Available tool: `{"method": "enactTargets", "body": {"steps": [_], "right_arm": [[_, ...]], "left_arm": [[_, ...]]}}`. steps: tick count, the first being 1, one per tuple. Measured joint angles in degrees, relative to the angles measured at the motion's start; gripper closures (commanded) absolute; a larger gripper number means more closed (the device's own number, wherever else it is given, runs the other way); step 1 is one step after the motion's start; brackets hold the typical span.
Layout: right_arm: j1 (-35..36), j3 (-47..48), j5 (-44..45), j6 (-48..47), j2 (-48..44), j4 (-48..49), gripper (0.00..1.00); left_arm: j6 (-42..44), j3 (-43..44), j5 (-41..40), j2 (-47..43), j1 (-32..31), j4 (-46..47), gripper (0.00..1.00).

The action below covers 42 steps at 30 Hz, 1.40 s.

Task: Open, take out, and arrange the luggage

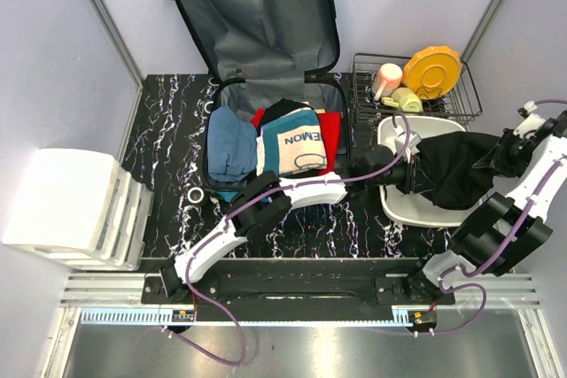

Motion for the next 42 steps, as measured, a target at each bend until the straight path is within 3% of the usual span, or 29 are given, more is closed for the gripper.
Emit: {"method": "enactTargets", "body": {"steps": [9, 12, 13, 14, 17, 19, 24, 31, 34, 35, 37, 38, 42], "right_arm": [[6.7, -7.5, -0.6, 1.2, 3.1, 5.7, 1.00], [8.3, -7.8, -0.6, 1.9, 6.4, 7.9, 1.00], [8.8, -7.9, -0.7, 2.0, 7.6, 8.9, 1.00], [9.1, -7.9, -0.6, 2.1, 8.3, 9.6, 1.00], [9.8, -7.9, -0.4, 2.1, 10.4, 12.6, 0.97], [10.1, -7.9, -0.3, 1.9, 11.6, 14.4, 0.89], [10.5, -7.8, 0.2, 1.0, 12.3, 15.5, 0.87], [14.5, -7.8, 1.2, -3.3, 12.0, 15.0, 0.95], [17.3, -7.8, 1.6, -6.1, 11.5, 15.1, 0.83], [17.9, -7.8, 1.7, -6.8, 11.4, 15.2, 0.64], [19.2, -7.2, 2.1, -8.4, 11.7, 14.9, 0.48], [19.6, -6.4, 2.4, -9.1, 12.0, 14.4, 0.35], [20.0, -0.9, 4.7, -10.6, 13.4, 12.7, 0.09]], "left_arm": [[-0.7, -11.7, -1.1, -2.8, 0.8, -2.0, 0.94], [0.4, -12.9, -1.8, -4.4, 1.2, -4.0, 0.59], [1.0, -12.9, -2.1, -4.6, 1.4, -4.5, 0.52], [1.7, -12.9, -2.2, -4.7, 1.5, -4.9, 0.36], [3.6, -12.4, -2.4, -5.1, 1.5, -6.6, 0.18], [5.0, -11.9, -2.4, -5.6, 1.3, -8.2, 0.11], [8.1, -10.4, -2.5, -9.4, 1.2, -12.5, 0.03], [11.1, -11.7, -2.5, -22.6, 1.9, -14.9, 0.02], [12.0, -15.3, -2.4, -30.2, 3.0, -14.4, 0.01], [12.5, -17.0, -2.4, -32.9, 3.7, -13.9, 0.01], [13.2, -19.5, -2.3, -36.4, 5.0, -13.6, 0.01], [13.6, -20.9, -2.3, -38.1, 5.9, -13.6, 0.01], [14.7, -25.5, -2.1, -42.4, 9.9, -15.6, 0.01]]}}
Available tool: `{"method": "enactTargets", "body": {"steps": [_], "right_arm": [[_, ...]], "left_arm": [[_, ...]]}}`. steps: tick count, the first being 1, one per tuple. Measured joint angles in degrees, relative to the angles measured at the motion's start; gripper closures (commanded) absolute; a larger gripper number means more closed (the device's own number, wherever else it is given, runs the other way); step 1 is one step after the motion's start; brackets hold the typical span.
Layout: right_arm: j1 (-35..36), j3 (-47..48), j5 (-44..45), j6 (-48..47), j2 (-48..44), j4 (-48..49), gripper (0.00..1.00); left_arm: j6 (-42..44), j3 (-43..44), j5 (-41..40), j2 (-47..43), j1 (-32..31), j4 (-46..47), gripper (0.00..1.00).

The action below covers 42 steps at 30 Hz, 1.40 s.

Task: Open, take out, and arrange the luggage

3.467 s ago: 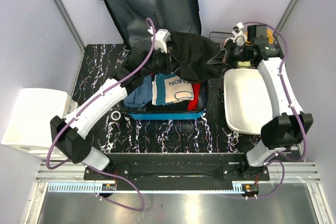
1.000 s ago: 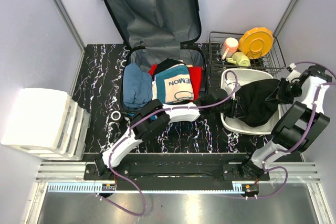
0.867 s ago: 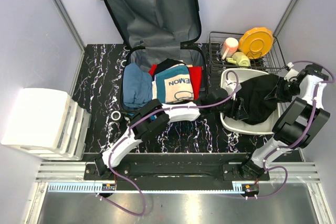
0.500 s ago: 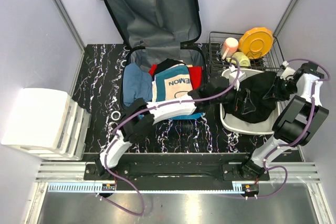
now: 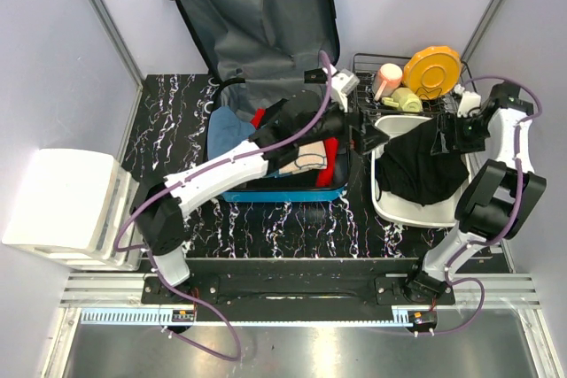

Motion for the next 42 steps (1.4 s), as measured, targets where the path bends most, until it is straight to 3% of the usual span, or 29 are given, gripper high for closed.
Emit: {"method": "enactTargets", "body": {"steps": [5, 11, 14, 23, 27, 33, 37, 38, 40, 41, 42], "right_arm": [[-0.3, 5.2, 3.4, -0.9, -2.3, -0.6, 0.06], [0.1, 9.4, 3.7, -2.0, -9.6, -2.7, 0.19], [2.5, 9.0, 2.7, -0.5, -12.5, -4.6, 0.21], [11.5, -8.2, 1.1, 6.4, -10.3, -1.6, 0.13], [14.3, -11.8, 2.2, 8.7, -6.2, 1.7, 0.06], [17.1, -14.8, 7.5, 9.4, -0.2, 9.1, 0.08], [17.9, -14.9, 10.8, 8.4, 5.4, 11.6, 0.31], [18.0, -14.4, 11.8, 8.3, 5.9, 11.5, 0.47], [18.1, -13.9, 12.7, 7.8, 6.1, 11.4, 0.63], [18.1, -13.9, 12.9, 7.4, 6.2, 11.5, 0.79], [18.1, -13.9, 13.0, 6.9, 6.3, 11.6, 0.87]], "left_arm": [[2.7, -5.9, 0.1, -5.3, 5.4, -4.8, 0.01], [6.6, -10.6, 2.2, -13.2, 11.9, -11.1, 0.01], [9.1, -12.6, 2.8, -17.4, 14.7, -13.9, 0.01], [12.1, -20.7, 4.0, -25.7, 18.6, -16.6, 0.01], [12.8, -21.6, 4.1, -25.8, 20.3, -18.5, 0.01], [13.1, -21.6, 4.1, -24.7, 23.7, -19.3, 0.01], [13.1, -21.6, 4.1, -22.9, 24.9, -19.3, 0.01], [13.1, -21.6, 4.1, -22.6, 24.9, -19.3, 0.01], [13.1, -21.6, 4.1, -22.2, 24.9, -19.3, 0.01], [13.1, -21.6, 4.1, -22.1, 24.9, -19.3, 0.01], [13.1, -21.6, 4.1, -22.1, 24.9, -19.3, 0.01]]}}
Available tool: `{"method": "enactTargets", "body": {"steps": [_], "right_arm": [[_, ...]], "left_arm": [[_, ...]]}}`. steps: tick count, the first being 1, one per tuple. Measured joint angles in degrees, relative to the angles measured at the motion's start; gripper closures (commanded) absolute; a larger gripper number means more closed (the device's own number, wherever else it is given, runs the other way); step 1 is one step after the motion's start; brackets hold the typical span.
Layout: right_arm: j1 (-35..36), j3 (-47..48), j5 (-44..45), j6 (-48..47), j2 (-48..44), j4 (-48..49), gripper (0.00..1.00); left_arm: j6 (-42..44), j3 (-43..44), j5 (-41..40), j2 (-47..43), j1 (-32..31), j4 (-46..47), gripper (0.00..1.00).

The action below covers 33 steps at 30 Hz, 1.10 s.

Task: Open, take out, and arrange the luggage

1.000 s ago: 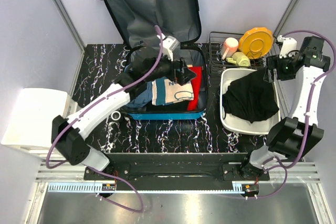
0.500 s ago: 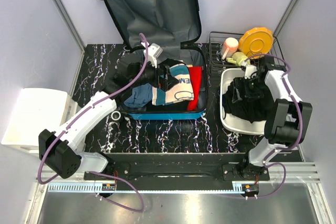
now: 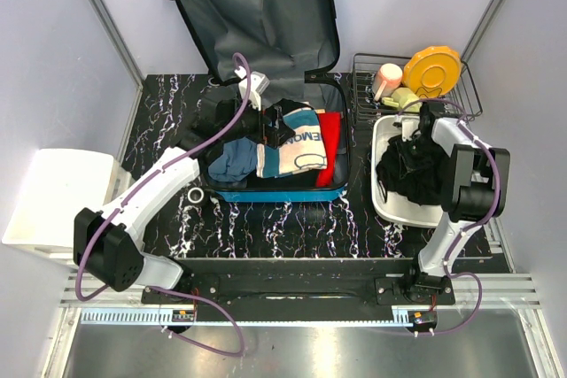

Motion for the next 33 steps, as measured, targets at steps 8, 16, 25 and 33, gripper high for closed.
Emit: {"method": "enactTargets", "body": {"steps": [8, 16, 25, 33], "right_arm": [[-0.1, -0.7, -5.6, -17.4, -3.5, -5.4, 1.00], [0.0, -4.0, -9.2, -48.3, -17.3, -20.0, 1.00], [0.1, -13.9, -4.4, -68.2, -21.1, -15.6, 0.17], [0.0, -1.7, -5.0, -54.6, -21.0, -13.6, 0.00]], "left_arm": [[-0.4, 0.0, 0.2, 0.2, 1.2, 0.0, 0.01], [-0.4, 0.0, 1.2, 0.4, 1.4, 0.1, 0.01], [-0.1, 1.8, 1.8, 2.4, 2.1, -2.4, 0.01], [5.6, 6.4, 2.0, 4.0, 5.9, -10.1, 0.01]]}}
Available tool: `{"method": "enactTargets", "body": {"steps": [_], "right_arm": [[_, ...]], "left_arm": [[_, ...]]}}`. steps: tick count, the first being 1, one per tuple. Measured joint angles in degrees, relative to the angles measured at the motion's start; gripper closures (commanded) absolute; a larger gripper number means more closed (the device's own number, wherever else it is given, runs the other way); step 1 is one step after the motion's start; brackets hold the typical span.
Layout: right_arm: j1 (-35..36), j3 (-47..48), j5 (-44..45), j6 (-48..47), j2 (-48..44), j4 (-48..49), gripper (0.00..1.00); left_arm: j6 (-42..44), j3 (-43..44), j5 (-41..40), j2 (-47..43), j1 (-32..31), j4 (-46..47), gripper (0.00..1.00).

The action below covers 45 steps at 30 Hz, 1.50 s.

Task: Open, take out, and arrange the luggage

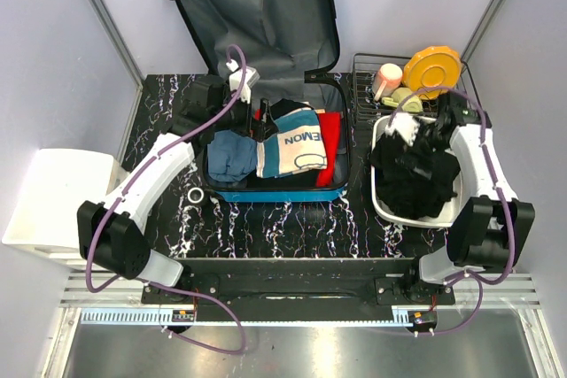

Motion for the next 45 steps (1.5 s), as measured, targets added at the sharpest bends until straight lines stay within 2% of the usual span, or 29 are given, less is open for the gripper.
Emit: {"method": "enactTargets", "body": {"steps": [3, 7, 10, 12, 16, 19, 26, 30, 34, 36, 40, 41, 43, 44, 45], "right_arm": [[0.0, 7.4, -3.7, 10.3, -0.2, 1.6, 0.00], [0.0, 14.0, -13.9, 26.9, -2.0, 4.5, 0.00], [0.3, 15.8, -22.8, 39.3, -2.4, 7.3, 0.12], [1.5, 16.3, -27.6, 51.0, -1.3, 10.8, 0.14], [7.8, 17.1, -29.7, 67.5, 4.2, 16.5, 0.15], [13.6, 15.6, -29.6, 76.2, 7.8, 20.9, 0.16], [22.8, 15.4, -25.8, 87.3, 16.3, 25.9, 0.16], [24.2, 15.8, -23.4, 89.8, 20.3, 26.9, 0.17], [24.7, 15.8, -21.7, 90.9, 22.6, 26.9, 0.23], [25.0, 15.8, -21.3, 91.3, 23.2, 27.0, 0.31], [25.6, 15.8, -21.2, 92.1, 24.0, 27.3, 0.54], [25.7, 15.8, -21.2, 92.3, 24.2, 27.3, 0.67], [25.7, 16.0, -21.2, 92.2, 24.2, 27.2, 0.83], [25.7, 16.3, -21.3, 92.4, 24.2, 27.2, 0.98], [25.7, 16.5, -21.4, 92.4, 24.1, 27.3, 1.00]], "left_arm": [[4.9, 0.0, 0.2, 0.0, 0.4, -2.2, 0.01], [9.9, 0.0, 0.9, 0.0, 0.3, -3.3, 0.01], [11.6, -1.2, 1.0, -0.6, 0.3, -1.8, 0.01], [11.7, -2.3, 1.0, -1.5, 0.5, -1.2, 0.01], [11.5, -2.4, 0.6, -3.3, 1.5, -1.1, 0.01], [11.3, -2.4, -0.1, -4.7, 2.2, -1.2, 0.01], [10.6, -3.8, -0.7, -7.4, 3.4, -1.8, 0.01], [10.6, -4.1, -0.8, -8.3, 3.6, -2.6, 0.01], [10.6, -4.1, -0.8, -8.5, 3.7, -2.7, 0.01], [10.6, -4.1, -0.8, -8.5, 3.7, -2.7, 0.01], [10.6, -4.1, -0.8, -8.5, 3.7, -2.7, 0.01], [10.6, -4.1, -0.8, -8.5, 3.7, -2.7, 0.01], [10.6, -4.3, -0.8, -8.5, 3.7, -2.6, 0.01], [10.6, -4.5, -0.8, -8.5, 3.8, -2.6, 0.01], [10.6, -4.8, -0.8, -8.6, 3.8, -2.6, 0.01]]}}
